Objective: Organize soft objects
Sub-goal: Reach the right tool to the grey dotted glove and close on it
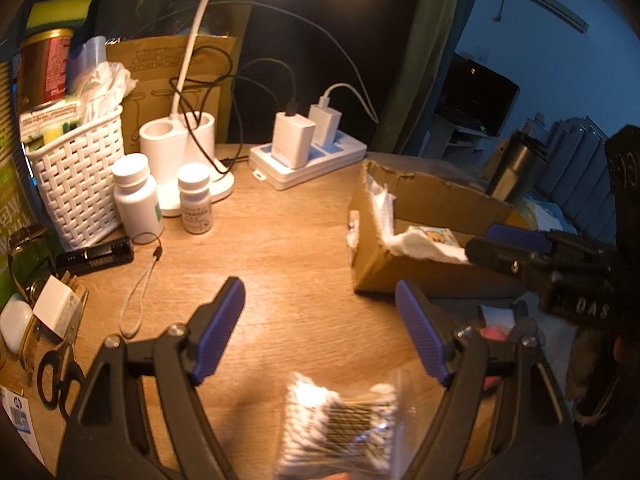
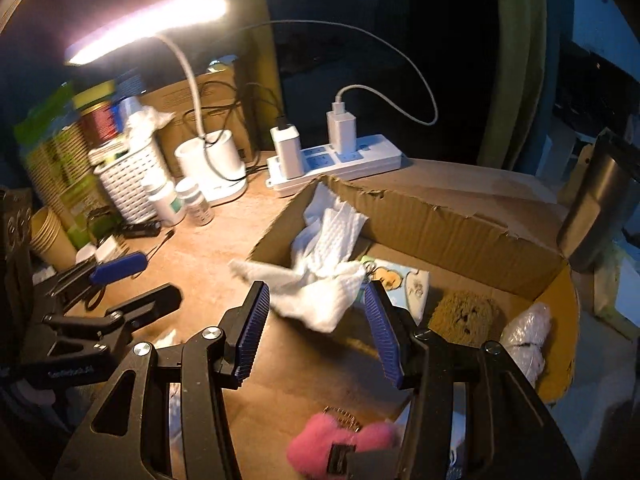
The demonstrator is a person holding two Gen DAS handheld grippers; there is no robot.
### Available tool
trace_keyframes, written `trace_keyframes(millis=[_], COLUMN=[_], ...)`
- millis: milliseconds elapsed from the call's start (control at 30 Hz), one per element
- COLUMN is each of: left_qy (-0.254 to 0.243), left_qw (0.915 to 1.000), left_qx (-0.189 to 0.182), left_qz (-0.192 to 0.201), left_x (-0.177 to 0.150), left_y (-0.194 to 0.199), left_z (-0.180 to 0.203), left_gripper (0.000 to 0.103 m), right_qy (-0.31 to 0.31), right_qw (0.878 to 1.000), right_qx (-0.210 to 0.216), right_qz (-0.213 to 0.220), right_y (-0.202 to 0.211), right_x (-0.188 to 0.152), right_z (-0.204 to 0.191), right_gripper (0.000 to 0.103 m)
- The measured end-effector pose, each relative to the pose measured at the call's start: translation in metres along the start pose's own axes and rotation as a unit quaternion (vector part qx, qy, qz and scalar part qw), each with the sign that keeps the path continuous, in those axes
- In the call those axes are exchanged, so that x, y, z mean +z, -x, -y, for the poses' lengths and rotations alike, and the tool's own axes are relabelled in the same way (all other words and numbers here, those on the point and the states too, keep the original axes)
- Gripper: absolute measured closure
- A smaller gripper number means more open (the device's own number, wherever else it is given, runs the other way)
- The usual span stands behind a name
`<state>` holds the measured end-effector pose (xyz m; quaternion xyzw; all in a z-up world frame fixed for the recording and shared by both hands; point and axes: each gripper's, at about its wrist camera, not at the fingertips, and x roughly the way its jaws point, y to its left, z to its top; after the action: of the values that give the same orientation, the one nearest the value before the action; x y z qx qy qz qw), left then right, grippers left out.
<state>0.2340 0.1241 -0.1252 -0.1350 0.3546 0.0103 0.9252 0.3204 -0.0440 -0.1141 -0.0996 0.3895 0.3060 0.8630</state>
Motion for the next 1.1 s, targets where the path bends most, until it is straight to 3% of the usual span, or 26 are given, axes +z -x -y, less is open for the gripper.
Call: trace_keyframes(millis=[267,1100], left_qy=[-0.011,-0.048], left_qw=[0.9999,0.9987], left_qx=[-0.001,0.000], left_qz=[0.002,-0.016], left_x=[-0.006,-0.044], left_y=[0.011,0.027], left_z=[0.019,0.066], left_gripper=[0.023,0.023], right_qy=[0.026,-0.005], right_qw=[1.000,1.000], right_qx=[0.002,-0.001], right_qz=[0.016,0.025], right_y=[0.024,0.062], right_x=[-0.017,-0.081], right_z=[-0.006,0.019], right_gripper=[0.050,0.049])
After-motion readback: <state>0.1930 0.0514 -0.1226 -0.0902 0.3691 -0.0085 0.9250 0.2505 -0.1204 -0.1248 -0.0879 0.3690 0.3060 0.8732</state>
